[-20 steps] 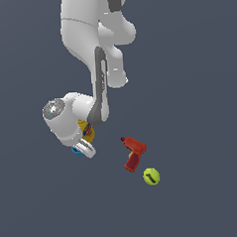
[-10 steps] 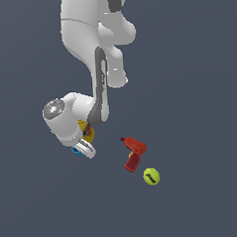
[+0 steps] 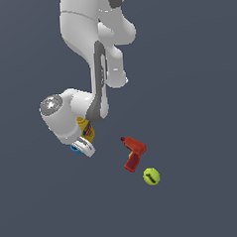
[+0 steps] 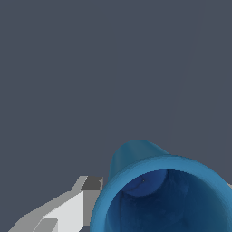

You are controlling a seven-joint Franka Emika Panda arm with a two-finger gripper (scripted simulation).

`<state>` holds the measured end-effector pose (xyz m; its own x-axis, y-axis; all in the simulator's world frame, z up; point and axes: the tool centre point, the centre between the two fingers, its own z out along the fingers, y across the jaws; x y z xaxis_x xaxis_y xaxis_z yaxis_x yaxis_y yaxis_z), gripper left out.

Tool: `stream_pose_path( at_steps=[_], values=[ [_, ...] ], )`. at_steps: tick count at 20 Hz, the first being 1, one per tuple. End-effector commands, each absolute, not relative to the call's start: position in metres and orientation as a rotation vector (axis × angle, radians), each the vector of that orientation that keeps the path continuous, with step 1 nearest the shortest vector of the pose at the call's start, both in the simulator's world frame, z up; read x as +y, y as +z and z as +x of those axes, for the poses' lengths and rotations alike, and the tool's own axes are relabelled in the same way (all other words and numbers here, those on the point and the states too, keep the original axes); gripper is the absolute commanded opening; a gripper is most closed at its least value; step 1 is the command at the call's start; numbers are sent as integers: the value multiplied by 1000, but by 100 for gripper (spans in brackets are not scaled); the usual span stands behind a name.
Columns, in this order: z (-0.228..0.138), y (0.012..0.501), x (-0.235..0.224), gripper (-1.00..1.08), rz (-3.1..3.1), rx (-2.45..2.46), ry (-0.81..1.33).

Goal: Pick up a designated object from a clutter of objects.

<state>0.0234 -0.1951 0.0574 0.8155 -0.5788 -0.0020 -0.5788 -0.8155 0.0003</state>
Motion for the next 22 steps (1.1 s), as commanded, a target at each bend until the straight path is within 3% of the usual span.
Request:
stream_pose_path(
  at_steps=[1,8,22],
  values=[
    [24,71,-196,-100,-2993,954,-1],
    [23,129,-198,-100,-2992,956,0],
    [22,291,-205,-100,-2993,959,0]
  ],
)
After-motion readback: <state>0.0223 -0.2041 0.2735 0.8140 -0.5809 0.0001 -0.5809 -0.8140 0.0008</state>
